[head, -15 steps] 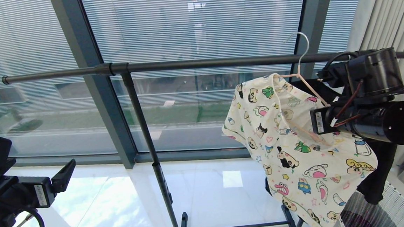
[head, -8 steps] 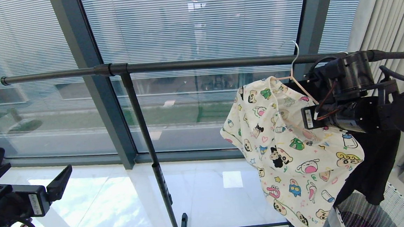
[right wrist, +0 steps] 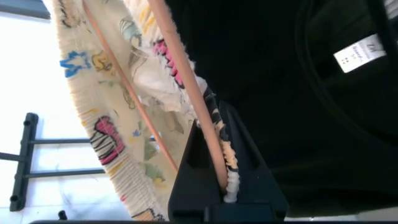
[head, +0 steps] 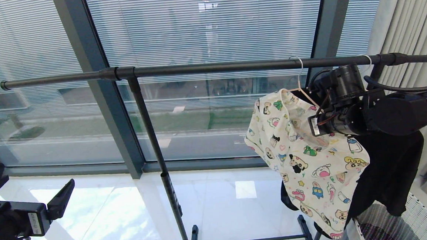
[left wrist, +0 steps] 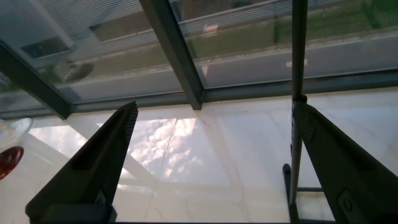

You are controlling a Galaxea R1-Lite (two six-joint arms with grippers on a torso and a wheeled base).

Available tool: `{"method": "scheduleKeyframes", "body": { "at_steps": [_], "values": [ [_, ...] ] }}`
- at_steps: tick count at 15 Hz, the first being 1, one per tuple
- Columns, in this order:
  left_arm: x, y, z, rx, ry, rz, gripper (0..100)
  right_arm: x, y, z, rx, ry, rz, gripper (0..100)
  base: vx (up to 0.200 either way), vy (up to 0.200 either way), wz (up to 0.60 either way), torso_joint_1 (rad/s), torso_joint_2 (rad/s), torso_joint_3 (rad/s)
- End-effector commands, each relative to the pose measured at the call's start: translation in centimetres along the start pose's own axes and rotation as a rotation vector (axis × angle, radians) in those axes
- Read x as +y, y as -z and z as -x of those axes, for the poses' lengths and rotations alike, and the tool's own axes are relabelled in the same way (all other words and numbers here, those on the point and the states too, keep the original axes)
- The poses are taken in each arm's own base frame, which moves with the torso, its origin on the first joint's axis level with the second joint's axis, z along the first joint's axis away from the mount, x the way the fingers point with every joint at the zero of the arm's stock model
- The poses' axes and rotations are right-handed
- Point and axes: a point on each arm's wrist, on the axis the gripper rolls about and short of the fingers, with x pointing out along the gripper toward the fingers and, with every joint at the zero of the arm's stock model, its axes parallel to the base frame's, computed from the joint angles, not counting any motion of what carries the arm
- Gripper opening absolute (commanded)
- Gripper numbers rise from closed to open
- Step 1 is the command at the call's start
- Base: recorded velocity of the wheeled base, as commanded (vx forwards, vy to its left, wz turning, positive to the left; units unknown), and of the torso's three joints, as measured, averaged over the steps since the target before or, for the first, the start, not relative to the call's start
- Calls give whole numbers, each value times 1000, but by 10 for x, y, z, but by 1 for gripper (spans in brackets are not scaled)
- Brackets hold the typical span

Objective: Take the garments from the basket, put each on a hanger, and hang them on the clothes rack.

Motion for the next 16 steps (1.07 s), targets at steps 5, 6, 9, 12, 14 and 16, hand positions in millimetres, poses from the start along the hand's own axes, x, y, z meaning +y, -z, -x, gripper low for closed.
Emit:
{"method": "scheduleKeyframes", "body": {
  "at_steps": [5,6,9,12,14,16],
  "values": [
    [-1,0,0,1,7,-2,100,3,1,-5,5,-4,1,0,0,0,0,0,0,0],
    [-1,0,0,1,6,-1,100,2,0,-2,1,-4,-6,100,0,0,0,0,0,0],
    [0,0,1,-2,-3,8,100,-12,-3,28,-31,-12,-28,100,0,0,0,0,0,0],
    [2,-1,3,-12,-20,13,100,-38,-5,77,-101,-23,-90,100,0,0,0,0,0,0],
    [11,-1,5,-10,-86,25,100,-63,-18,123,-217,-27,-153,100,0,0,0,0,0,0],
    [19,1,11,-11,-157,38,100,-88,-17,160,-261,-15,-178,100,0,0,0,0,0,0]
  ]
}}
